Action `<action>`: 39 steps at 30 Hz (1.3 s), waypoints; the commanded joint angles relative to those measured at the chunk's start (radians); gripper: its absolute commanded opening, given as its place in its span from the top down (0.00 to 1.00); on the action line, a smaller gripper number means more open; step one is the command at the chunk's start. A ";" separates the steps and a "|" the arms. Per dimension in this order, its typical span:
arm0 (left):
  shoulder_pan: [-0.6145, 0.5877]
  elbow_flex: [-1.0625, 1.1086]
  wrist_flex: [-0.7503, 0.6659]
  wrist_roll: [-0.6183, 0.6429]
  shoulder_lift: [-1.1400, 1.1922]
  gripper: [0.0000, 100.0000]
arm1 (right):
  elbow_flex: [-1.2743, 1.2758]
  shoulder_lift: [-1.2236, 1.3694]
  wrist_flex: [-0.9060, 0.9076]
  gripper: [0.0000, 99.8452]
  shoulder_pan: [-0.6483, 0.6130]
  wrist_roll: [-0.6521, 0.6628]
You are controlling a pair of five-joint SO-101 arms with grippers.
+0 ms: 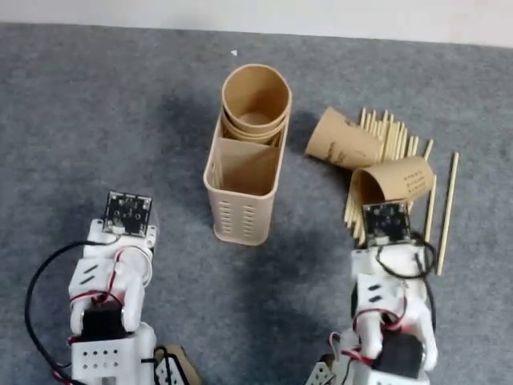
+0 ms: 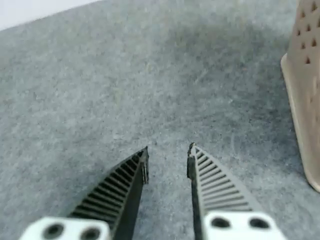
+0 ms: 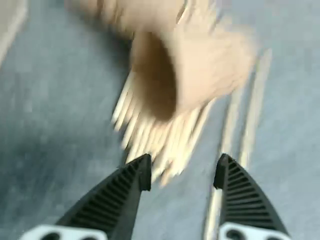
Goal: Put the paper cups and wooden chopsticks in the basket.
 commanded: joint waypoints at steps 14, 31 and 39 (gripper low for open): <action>-0.005 0.030 -0.040 0.009 -0.058 0.84 | -0.165 0.518 -0.309 0.78 -0.025 0.094; -0.005 0.030 -0.041 0.009 -0.056 0.84 | -0.522 1.188 -0.351 0.77 -0.030 0.140; -0.005 0.030 -0.041 0.009 -0.056 0.84 | -0.521 1.201 -0.410 0.77 -0.047 0.141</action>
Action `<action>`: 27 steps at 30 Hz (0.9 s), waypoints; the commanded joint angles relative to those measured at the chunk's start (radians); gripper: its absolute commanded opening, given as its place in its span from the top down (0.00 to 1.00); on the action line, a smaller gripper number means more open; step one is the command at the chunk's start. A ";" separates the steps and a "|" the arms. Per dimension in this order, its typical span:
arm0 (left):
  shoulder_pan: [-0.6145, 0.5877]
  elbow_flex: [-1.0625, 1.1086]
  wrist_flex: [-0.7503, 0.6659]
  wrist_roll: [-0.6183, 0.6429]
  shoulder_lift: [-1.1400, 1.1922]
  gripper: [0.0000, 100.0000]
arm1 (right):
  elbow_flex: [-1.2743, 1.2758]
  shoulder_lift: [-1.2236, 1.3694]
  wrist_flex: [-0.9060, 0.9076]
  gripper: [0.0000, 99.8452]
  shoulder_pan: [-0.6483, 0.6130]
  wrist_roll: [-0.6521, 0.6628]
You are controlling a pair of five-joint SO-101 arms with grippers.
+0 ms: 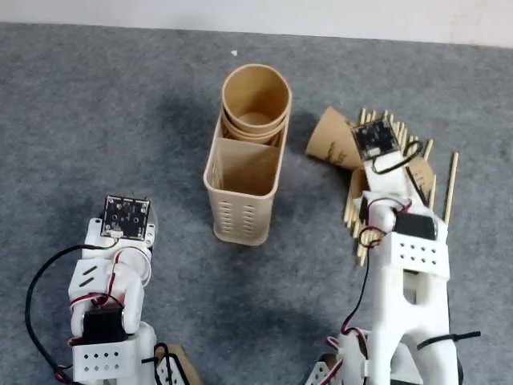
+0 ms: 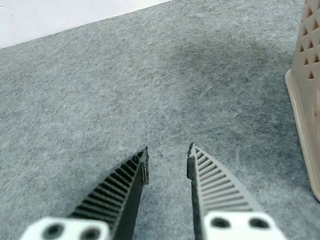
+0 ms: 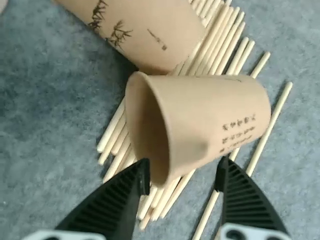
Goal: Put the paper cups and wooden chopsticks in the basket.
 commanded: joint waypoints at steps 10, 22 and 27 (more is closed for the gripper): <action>-0.004 0.008 -0.017 0.009 -0.008 0.84 | -0.074 0.220 -0.133 0.77 0.027 0.074; -0.004 0.010 -0.018 0.009 -0.008 0.84 | -0.403 0.332 -0.166 0.78 0.179 0.069; -0.004 0.010 -0.017 0.009 -0.008 0.84 | -0.446 0.334 -0.168 0.79 0.174 0.069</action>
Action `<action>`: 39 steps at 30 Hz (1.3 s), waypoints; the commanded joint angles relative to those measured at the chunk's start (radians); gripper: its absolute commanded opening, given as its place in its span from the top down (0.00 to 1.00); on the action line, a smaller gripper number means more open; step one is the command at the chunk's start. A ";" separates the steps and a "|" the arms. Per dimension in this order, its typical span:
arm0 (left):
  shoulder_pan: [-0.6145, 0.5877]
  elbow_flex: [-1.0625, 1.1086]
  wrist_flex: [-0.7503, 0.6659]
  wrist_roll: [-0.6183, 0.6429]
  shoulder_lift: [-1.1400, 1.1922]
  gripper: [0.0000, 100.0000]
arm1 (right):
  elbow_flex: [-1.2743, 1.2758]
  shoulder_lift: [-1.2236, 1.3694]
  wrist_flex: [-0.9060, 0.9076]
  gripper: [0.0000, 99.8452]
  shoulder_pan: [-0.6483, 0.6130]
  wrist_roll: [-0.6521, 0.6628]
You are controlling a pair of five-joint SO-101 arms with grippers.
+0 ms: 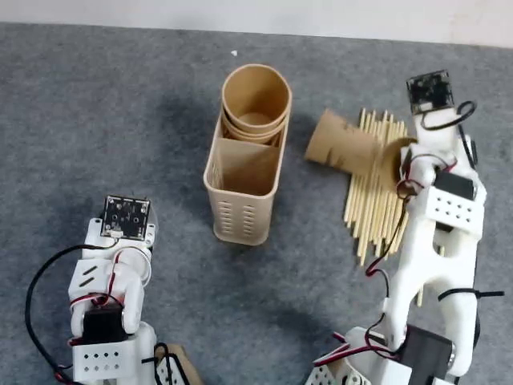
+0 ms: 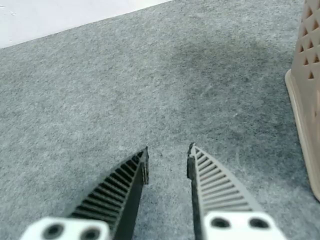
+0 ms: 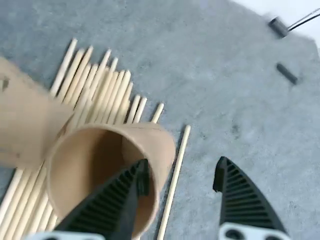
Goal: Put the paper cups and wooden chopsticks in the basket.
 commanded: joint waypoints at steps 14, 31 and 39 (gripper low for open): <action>-0.004 0.019 -0.020 0.009 -0.008 0.84 | -0.318 0.440 -0.048 0.99 0.163 -0.026; 0.028 0.019 -0.015 0.008 -0.005 0.84 | -1.359 0.404 1.003 0.99 -0.013 -0.296; 0.028 0.019 -0.015 0.008 -0.005 0.84 | -1.704 0.414 1.059 0.99 -0.461 -0.489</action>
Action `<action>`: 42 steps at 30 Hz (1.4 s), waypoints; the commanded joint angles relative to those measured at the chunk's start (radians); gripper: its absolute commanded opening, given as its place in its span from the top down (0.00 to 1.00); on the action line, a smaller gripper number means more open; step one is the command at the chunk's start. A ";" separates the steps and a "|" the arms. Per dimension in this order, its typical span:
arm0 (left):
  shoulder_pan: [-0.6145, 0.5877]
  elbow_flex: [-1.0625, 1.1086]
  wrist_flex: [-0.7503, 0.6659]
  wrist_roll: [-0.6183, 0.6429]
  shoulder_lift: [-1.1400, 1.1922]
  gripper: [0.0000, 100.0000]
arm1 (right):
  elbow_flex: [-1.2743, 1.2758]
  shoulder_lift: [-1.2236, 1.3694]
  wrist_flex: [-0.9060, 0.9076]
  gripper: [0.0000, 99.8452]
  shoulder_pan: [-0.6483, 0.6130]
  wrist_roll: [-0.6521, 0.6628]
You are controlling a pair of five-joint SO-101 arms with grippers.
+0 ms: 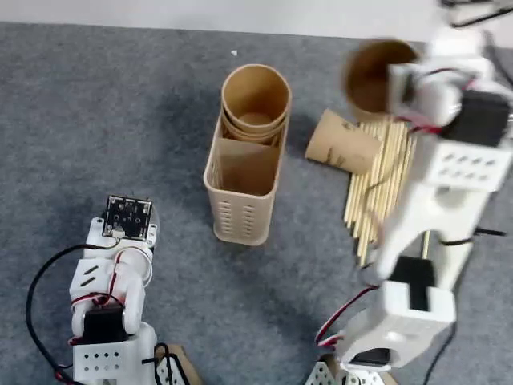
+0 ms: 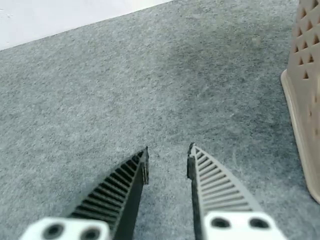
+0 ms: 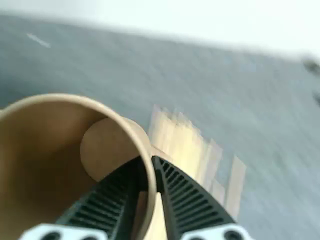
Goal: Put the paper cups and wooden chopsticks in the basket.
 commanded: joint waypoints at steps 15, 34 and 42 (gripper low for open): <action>0.016 0.016 -0.017 0.008 -0.005 0.84 | 0.168 -0.030 -0.160 0.99 -0.311 -0.098; 0.016 0.016 -0.015 0.008 -0.007 0.84 | 0.730 -0.038 -0.458 0.81 -0.303 -0.098; 0.016 0.016 -0.015 0.008 -0.007 0.84 | 0.136 -0.038 -0.163 0.78 -0.272 -0.097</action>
